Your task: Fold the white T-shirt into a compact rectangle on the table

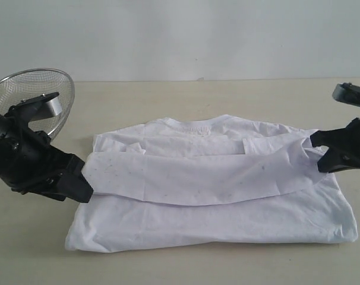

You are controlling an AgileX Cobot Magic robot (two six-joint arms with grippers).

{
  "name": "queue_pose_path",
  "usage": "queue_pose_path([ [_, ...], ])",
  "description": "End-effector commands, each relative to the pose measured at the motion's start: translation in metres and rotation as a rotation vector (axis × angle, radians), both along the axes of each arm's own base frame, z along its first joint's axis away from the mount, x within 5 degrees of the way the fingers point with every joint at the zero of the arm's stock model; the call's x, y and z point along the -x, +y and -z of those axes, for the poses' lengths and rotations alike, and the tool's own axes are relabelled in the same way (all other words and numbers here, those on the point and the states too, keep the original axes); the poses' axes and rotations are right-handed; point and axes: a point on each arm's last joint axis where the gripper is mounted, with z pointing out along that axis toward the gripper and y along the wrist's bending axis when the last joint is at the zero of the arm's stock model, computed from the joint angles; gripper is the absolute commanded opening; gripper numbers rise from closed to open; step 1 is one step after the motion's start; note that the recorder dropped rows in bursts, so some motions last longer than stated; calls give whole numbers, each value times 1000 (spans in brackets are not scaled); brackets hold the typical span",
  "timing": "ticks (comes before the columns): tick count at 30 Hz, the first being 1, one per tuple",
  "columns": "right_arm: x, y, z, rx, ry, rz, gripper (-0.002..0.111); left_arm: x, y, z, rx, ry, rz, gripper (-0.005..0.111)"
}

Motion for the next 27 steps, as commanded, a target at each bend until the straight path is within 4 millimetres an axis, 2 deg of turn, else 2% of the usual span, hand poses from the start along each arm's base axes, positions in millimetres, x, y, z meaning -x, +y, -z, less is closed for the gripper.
queue_pose_path([
  [1,0,2,-19,-23,-56,35,0,1,0,-1,1,-1,-2,52],
  [20,-14,7,-32,-196,-191,216,0,1,0,-1,1,-1,-2,52],
  [27,-25,1,-41,-177,-244,255,0,1,0,-1,1,-1,-2,52],
])
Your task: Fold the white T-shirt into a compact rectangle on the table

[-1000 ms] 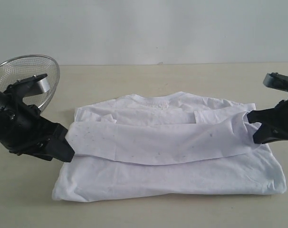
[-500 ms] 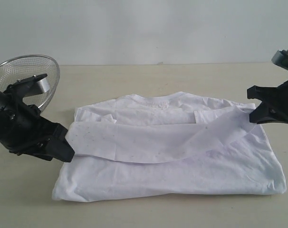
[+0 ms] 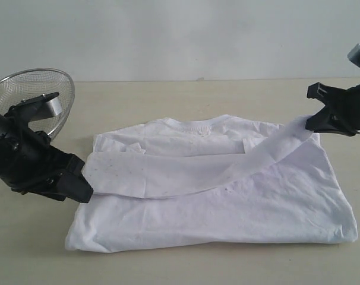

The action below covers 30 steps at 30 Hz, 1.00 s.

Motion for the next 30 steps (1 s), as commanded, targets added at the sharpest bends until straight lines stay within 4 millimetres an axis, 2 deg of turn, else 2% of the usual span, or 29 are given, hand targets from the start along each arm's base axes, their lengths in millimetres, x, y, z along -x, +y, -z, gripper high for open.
queue_pose_path([
  [1,-7,-4,-9,10,-47,51,0,1,0,-1,1,-1,-2,52],
  [11,-13,-11,3,35,-34,124,0,2,0,-1,1,2,0,52],
  [30,-16,-19,5,84,-49,201,0,4,0,-1,5,24,18,52],
])
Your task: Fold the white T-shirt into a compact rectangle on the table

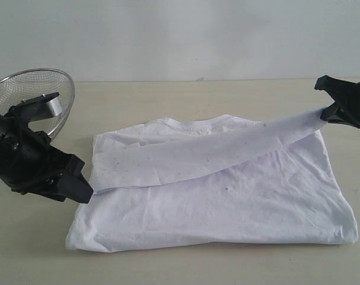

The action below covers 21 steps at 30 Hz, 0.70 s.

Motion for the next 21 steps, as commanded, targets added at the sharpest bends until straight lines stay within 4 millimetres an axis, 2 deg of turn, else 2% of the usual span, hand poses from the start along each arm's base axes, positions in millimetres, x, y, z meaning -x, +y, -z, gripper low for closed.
queue_pose_path([
  [1,-1,-2,1,10,-1,7,1,4,0,-1,5,24,9,52],
  [7,-1,0,2,-1,3,-5,20,-9,2,1,-14,-75,-64,52],
  [10,-1,0,2,-4,4,-8,30,-14,-2,13,24,-28,-105,52],
  [16,0,3,2,-5,5,-54,33,-27,-8,44,55,42,-106,52],
  [21,1,6,2,-27,15,-88,33,-39,-11,53,67,45,-113,52],
])
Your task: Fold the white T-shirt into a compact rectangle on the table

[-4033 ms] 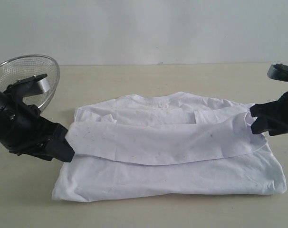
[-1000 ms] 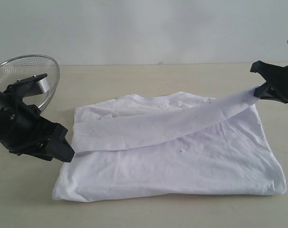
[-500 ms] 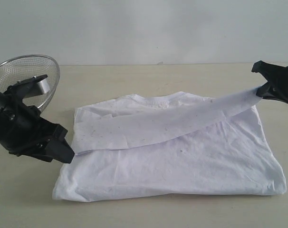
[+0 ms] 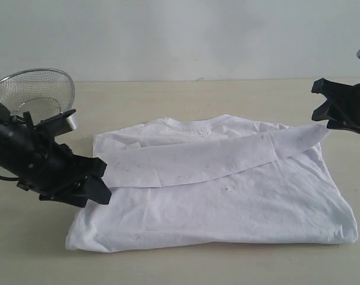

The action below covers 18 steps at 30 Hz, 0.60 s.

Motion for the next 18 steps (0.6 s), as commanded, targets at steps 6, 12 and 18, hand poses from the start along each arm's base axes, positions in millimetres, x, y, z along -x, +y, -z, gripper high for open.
queue_pose_path([
  [6,2,5,-1,-26,11,-65,33,-21,-3,-2,7,-71,-20,52],
  [12,3,6,0,-24,17,-83,33,-22,-3,-3,5,-73,-17,52],
  [18,3,6,0,-24,17,-83,33,-23,-3,6,-3,-56,-14,52],
])
